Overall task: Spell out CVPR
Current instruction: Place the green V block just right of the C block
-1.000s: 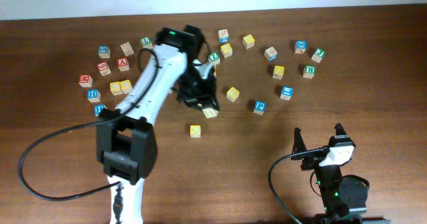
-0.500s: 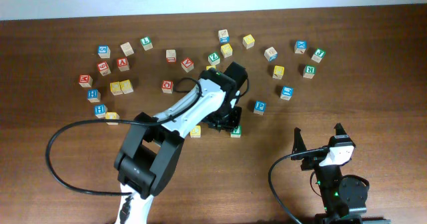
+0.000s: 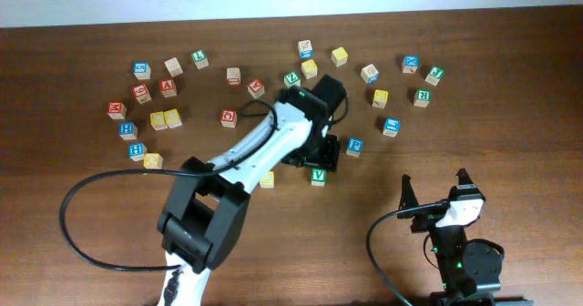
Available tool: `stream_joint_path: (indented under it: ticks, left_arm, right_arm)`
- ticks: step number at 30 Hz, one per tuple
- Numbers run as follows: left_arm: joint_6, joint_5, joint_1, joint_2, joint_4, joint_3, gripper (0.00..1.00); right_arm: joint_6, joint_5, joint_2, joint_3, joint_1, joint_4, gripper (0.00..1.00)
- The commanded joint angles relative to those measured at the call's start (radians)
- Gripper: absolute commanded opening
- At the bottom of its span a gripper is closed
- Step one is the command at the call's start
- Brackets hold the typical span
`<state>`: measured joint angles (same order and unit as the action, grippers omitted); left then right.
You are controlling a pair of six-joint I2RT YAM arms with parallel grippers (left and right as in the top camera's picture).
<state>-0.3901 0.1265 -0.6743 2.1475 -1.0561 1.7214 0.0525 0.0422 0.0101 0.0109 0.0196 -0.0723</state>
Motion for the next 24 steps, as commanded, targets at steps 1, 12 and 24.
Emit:
stream_joint_path:
  ticks: [1,12,24]
  left_arm:
    - [-0.002,-0.1,-0.058,-0.019,0.071,-0.074,0.74]
    - [-0.089,-0.251,-0.129,-0.019,0.166,-0.174,0.34]
    - [-0.169,-0.255,-0.128,-0.019,0.117,-0.174,0.26]
  right_arm:
    - [0.0,-0.002,-0.006,-0.005,-0.008,-0.005,0.98]
    - [0.0,-0.002,-0.006,-0.005,-0.008,-0.005,0.98]
    - [0.0,-0.002,-0.006,-0.005,-0.008,-0.005,0.98]
